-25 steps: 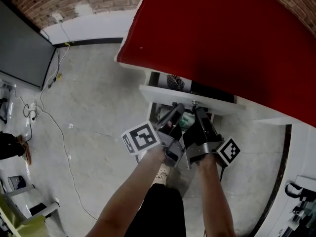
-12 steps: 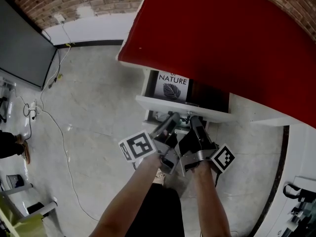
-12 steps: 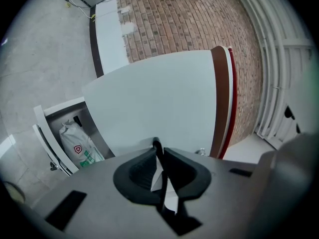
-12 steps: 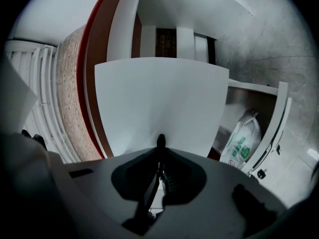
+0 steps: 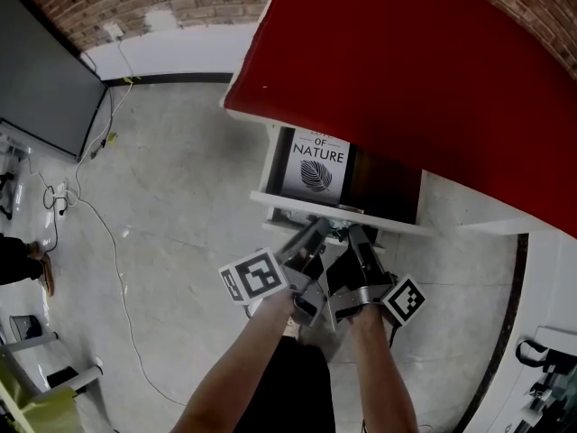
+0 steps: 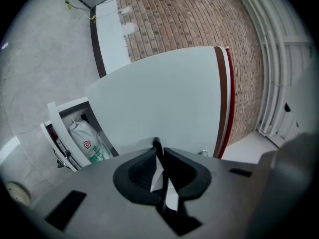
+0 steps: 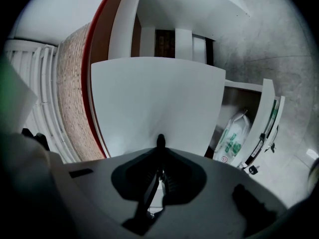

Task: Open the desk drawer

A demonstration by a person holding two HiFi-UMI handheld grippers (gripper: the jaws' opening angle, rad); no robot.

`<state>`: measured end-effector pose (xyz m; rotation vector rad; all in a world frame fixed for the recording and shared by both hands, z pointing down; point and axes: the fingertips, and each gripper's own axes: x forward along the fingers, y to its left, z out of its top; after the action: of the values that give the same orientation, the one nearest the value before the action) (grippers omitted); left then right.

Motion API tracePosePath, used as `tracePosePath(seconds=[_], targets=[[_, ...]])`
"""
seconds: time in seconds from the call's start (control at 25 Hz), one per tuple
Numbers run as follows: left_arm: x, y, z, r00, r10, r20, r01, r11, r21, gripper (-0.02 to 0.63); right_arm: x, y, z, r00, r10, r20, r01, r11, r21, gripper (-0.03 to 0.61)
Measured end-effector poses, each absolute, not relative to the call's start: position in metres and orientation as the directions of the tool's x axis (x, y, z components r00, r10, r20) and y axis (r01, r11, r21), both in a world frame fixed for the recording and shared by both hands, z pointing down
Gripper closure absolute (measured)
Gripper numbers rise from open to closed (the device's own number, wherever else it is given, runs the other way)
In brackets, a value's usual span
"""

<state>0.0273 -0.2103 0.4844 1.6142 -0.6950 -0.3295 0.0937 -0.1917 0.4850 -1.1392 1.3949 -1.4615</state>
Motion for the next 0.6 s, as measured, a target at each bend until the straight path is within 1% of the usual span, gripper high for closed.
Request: tracePosePath(seconds=[0.28, 0.52, 0.6], targets=[[0.027, -0.196, 0.512, 0.784, -0.574, 0.237, -0.298, -0.012, 0.955, 0.56, 0.092, -0.178, 0.512, -0.269, -0.954, 0.13, -0.023, -0.128, -0.991, 0.543], [0.024, -0.187, 0.539, 0.773, -0.559, 0.3, -0.356, 0.01, 0.935, 0.558, 0.092, -0.168, 0.541, -0.271, -0.938, 0.218, -0.065, -0.208, -0.976, 0.546], [0.022, -0.185, 0.543, 0.764, -0.562, 0.318, -0.374, 0.016, 0.927, 0.558, 0.089, -0.167, 0.546, -0.283, -0.932, 0.228, -0.065, -0.218, -0.974, 0.546]])
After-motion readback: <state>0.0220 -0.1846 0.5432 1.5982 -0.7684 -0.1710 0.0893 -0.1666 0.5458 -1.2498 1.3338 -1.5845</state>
